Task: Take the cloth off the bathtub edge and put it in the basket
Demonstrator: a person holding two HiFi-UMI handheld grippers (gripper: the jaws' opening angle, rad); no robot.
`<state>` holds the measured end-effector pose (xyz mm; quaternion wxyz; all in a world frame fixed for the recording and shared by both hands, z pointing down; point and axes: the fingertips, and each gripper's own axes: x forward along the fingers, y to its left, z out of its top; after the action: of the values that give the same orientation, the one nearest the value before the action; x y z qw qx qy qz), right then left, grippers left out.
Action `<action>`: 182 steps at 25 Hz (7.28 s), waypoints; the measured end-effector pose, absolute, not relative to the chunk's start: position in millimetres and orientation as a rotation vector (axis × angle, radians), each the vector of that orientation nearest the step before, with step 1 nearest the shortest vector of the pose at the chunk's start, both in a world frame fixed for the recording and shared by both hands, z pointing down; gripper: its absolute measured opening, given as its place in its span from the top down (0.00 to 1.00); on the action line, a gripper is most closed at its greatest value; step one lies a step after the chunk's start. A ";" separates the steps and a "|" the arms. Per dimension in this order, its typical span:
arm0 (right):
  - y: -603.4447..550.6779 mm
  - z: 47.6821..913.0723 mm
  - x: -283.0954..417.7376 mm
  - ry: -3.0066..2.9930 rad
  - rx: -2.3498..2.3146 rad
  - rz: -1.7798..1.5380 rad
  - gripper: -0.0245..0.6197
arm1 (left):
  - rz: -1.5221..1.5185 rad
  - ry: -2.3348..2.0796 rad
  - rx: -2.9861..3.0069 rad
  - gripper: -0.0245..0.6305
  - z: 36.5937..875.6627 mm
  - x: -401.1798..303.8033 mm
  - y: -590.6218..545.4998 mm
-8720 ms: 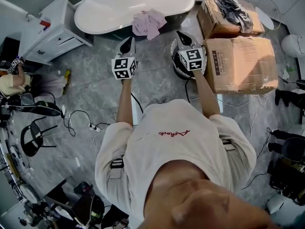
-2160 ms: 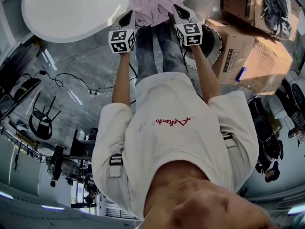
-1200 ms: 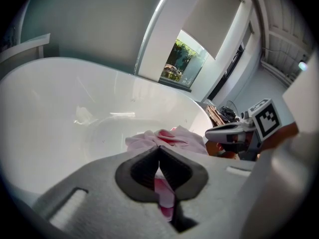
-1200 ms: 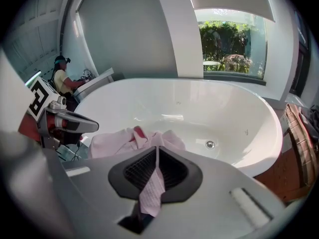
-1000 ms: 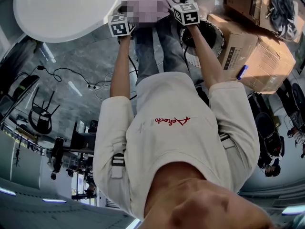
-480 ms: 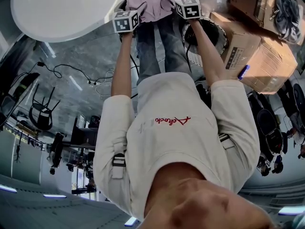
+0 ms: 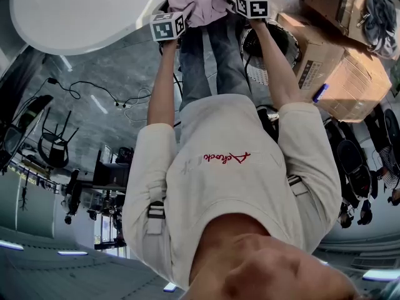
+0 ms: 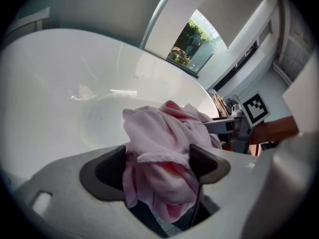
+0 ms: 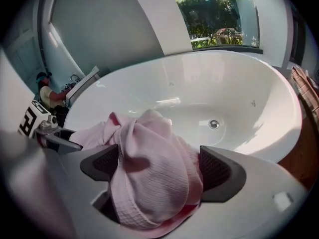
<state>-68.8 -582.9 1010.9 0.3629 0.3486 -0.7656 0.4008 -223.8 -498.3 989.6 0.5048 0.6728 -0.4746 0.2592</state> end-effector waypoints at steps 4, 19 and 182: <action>-582.4 1010.4 -74.3 -1.981 0.872 1.037 0.18 | 0.641 -1.154 1.623 0.34 991.1 -226.9 -499.6; -564.0 996.4 -94.7 -2.023 0.726 1.081 0.76 | 0.606 -1.134 1.652 0.75 983.5 -222.0 -503.6; -117.8 451.5 382.1 -1.420 2.928 0.344 0.79 | 0.323 0.552 2.950 0.81 461.6 343.1 -215.1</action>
<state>382.1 -117.8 451.5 -0.0654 0.8929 -0.4330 0.1048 343.1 -215.1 461.6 0.0614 0.9755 0.1824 0.1068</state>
